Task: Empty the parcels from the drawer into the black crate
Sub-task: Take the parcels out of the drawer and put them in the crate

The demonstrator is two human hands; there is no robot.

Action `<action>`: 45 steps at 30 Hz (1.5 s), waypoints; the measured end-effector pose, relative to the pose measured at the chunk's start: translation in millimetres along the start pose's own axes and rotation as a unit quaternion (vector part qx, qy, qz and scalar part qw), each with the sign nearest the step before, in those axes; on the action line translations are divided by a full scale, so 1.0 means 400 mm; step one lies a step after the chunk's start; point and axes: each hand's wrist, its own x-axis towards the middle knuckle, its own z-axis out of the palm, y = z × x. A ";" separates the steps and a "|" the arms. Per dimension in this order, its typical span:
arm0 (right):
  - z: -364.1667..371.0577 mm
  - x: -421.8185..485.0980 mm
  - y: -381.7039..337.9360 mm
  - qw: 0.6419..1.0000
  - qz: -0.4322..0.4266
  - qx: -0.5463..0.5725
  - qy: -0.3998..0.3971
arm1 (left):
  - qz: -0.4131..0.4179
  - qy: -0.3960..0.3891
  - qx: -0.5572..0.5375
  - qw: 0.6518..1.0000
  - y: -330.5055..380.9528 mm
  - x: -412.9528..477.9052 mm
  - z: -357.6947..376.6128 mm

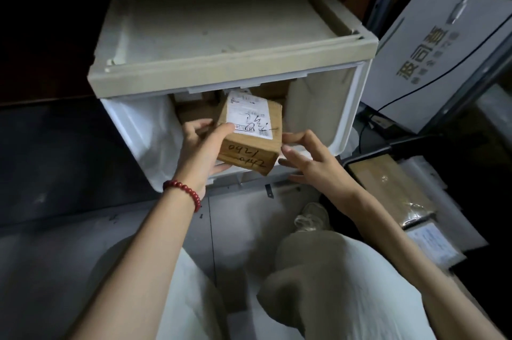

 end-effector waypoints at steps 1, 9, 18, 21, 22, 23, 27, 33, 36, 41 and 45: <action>0.004 -0.008 0.011 0.999 0.013 0.025 0.018 | 0.010 -0.004 0.004 1.000 -0.003 -0.008 0.003; 0.002 -0.019 0.066 0.983 -0.025 0.137 0.121 | 0.032 -0.078 0.071 0.994 -0.010 -0.034 0.087; 0.018 -0.016 0.096 0.978 -0.042 0.149 0.142 | 0.039 -0.073 0.153 0.985 -0.018 -0.016 0.094; 0.036 -0.012 0.094 0.974 -0.052 0.166 0.141 | 0.051 -0.043 0.130 0.989 0.001 -0.003 0.102; 0.039 -0.010 0.091 0.973 -0.057 0.168 0.146 | 0.043 -0.039 0.121 0.991 0.003 0.000 0.106; 0.044 -0.009 0.087 0.972 -0.061 0.169 0.150 | 0.035 -0.034 0.118 0.992 0.005 0.001 0.109; 0.054 -0.014 0.081 0.972 -0.070 0.166 0.151 | 0.066 -0.011 0.160 0.985 -0.005 0.000 0.112; 0.045 -0.016 0.082 0.969 -0.074 0.170 0.163 | 0.037 -0.044 0.198 0.979 -0.019 0.001 0.081; 0.048 -0.014 0.084 0.969 -0.071 0.177 0.155 | 0.035 -0.048 0.244 0.968 -0.019 -0.008 0.068; 0.062 -0.014 0.075 0.985 -0.089 0.121 0.089 | 0.044 -0.010 0.352 0.935 -0.013 -0.027 0.057; 0.068 -0.018 0.064 0.990 -0.091 0.077 0.069 | 0.067 0.033 0.350 0.934 0.002 -0.042 0.062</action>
